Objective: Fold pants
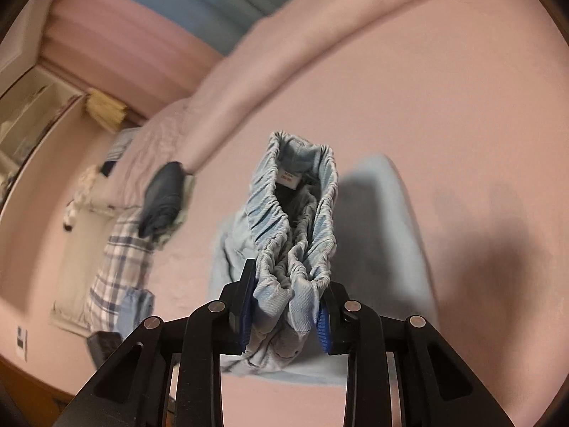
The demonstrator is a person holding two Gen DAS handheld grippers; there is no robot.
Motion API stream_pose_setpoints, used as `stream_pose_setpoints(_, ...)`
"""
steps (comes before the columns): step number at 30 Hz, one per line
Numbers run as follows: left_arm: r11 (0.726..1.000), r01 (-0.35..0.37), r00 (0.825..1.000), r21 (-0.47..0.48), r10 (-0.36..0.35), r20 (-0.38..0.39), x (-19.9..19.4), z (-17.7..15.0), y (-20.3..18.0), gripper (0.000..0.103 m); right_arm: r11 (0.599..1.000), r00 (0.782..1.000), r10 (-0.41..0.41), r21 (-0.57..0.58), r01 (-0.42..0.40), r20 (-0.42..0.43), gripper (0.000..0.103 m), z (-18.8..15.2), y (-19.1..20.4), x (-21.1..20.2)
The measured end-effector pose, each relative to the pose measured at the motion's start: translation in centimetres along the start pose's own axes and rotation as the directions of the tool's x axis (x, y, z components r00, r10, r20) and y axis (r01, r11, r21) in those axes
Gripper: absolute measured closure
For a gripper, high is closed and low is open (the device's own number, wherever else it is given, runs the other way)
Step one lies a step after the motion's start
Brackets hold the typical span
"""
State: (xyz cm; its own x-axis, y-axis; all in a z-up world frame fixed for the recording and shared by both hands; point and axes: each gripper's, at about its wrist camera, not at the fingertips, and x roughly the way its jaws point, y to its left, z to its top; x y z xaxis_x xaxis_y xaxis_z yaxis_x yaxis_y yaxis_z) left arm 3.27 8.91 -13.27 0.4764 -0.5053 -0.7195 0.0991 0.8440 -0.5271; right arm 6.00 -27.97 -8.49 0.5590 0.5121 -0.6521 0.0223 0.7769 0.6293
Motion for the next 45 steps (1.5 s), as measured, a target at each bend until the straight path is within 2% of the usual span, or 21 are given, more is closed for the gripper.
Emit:
stream_pose_setpoints(4,0.999,-0.009,1.000,0.035,0.010,-0.007,0.7,0.8,-0.9,0.026,0.998,0.999,-0.049,0.045,0.049,-0.007,0.072,-0.7,-2.5,1.2)
stream_pose_setpoints(8,0.997,-0.021,1.000,0.073,0.022,-0.012,1.3,1.2,-1.8,0.026,0.997,0.999,-0.035,0.061,0.037,-0.028,0.072,-0.7,-3.5,2.0)
stream_pose_setpoints(11,0.992,-0.036,0.999,0.120,0.037,-0.009,1.8,2.1,-3.1,0.026,0.997,0.999,-0.035,0.068,0.038,-0.037,0.062,-0.2,-3.6,1.1)
stream_pose_setpoints(13,0.987,-0.051,0.999,0.155,0.051,0.006,2.1,3.2,-4.2,0.026,0.994,0.994,-0.113,-0.004,0.113,-0.005,0.056,0.0,-2.4,-0.3)
stream_pose_setpoints(14,0.985,-0.054,0.999,0.166,0.053,0.013,2.2,3.7,-4.6,0.026,0.981,0.983,-0.180,-0.060,0.182,0.037,0.055,0.0,-1.4,-1.2)
stream_pose_setpoints(16,0.977,-0.066,0.998,0.204,0.060,0.034,2.8,5.3,-6.0,0.026,0.951,0.958,-0.265,-0.135,0.278,0.109,0.054,0.1,0.4,-2.4)
stream_pose_setpoints(17,0.973,-0.072,0.997,0.221,0.066,0.037,3.2,5.8,-6.5,0.026,0.939,0.951,-0.274,-0.174,0.297,0.146,0.054,0.1,1.4,-3.1)
stream_pose_setpoints(20,0.952,-0.087,0.996,0.295,0.084,0.023,5.1,7.8,-8.7,0.030,0.939,0.970,-0.185,-0.263,0.222,0.156,0.054,0.1,3.6,-3.5)
stream_pose_setpoints(22,0.934,-0.063,0.997,0.352,0.073,-0.015,7.3,8.8,-10.7,0.045,0.926,0.984,-0.125,-0.340,0.162,0.126,0.056,-0.2,5.3,-2.6)
stream_pose_setpoints(23,0.924,-0.053,0.996,0.380,0.075,-0.045,8.7,9.2,-11.6,0.048,0.919,0.986,-0.121,-0.363,0.156,0.116,0.063,-0.4,5.8,-2.1)
stream_pose_setpoints(25,0.907,-0.045,0.991,0.419,0.092,-0.093,11.1,9.5,-12.8,0.065,0.897,0.988,-0.135,-0.414,0.155,0.079,0.078,-0.8,6.4,-0.7)
stream_pose_setpoints(28,0.877,-0.056,0.979,0.478,0.142,-0.145,15.1,9.4,-14.3,0.070,0.869,0.977,-0.212,-0.452,0.202,0.030,0.080,-1.7,5.8,0.9)
stream_pose_setpoints(30,0.861,-0.065,0.972,0.504,0.170,-0.164,17.5,9.3,-15.0,0.070,0.859,0.959,-0.284,-0.451,0.242,-0.027,0.086,-2.9,4.0,1.9)
stream_pose_setpoints(32,0.867,-0.057,0.967,0.495,0.171,-0.188,19.0,9.5,-15.0,0.068,0.871,0.959,-0.277,-0.437,0.224,-0.060,0.091,-3.8,2.7,2.2)
stream_pose_setpoints(33,0.868,-0.057,0.969,0.493,0.167,-0.182,19.3,9.6,-15.1,0.066,0.883,0.966,-0.254,-0.419,0.213,-0.042,0.091,-4.0,2.1,1.9)
stream_pose_setpoints(35,0.869,-0.069,0.969,0.490,0.175,-0.173,19.8,10.2,-15.3,0.064,0.893,0.968,-0.246,-0.402,0.205,-0.052,0.091,-3.7,1.7,1.9)
stream_pose_setpoints(37,0.890,-0.056,0.971,0.452,0.154,-0.185,20.0,11.1,-15.1,0.064,0.885,0.965,-0.256,-0.417,0.207,-0.064,0.091,-3.5,1.9,2.1)
stream_pose_setpoints(38,0.906,-0.038,0.973,0.422,0.131,-0.192,19.7,11.6,-14.7,0.064,0.881,0.965,-0.255,-0.427,0.203,-0.067,0.091,-3.4,2.1,2.0)
stream_pose_setpoints(41,0.921,-0.014,0.982,0.389,0.086,-0.166,17.9,12.1,-14.2,0.063,0.923,0.978,-0.187,-0.356,0.143,-0.092,0.091,-2.4,1.7,0.7)
stream_pose_setpoints(43,0.915,-0.016,0.989,0.403,0.075,-0.131,15.9,12.0,-13.7,0.063,0.937,0.991,-0.123,-0.335,0.097,-0.058,0.091,-1.6,1.9,-1.0)
stream_pose_setpoints(45,0.908,-0.003,0.992,0.419,0.055,-0.113,14.1,11.4,-13.2,0.063,0.928,0.993,-0.114,-0.358,0.103,-0.009,0.091,-0.8,2.4,-1.9)
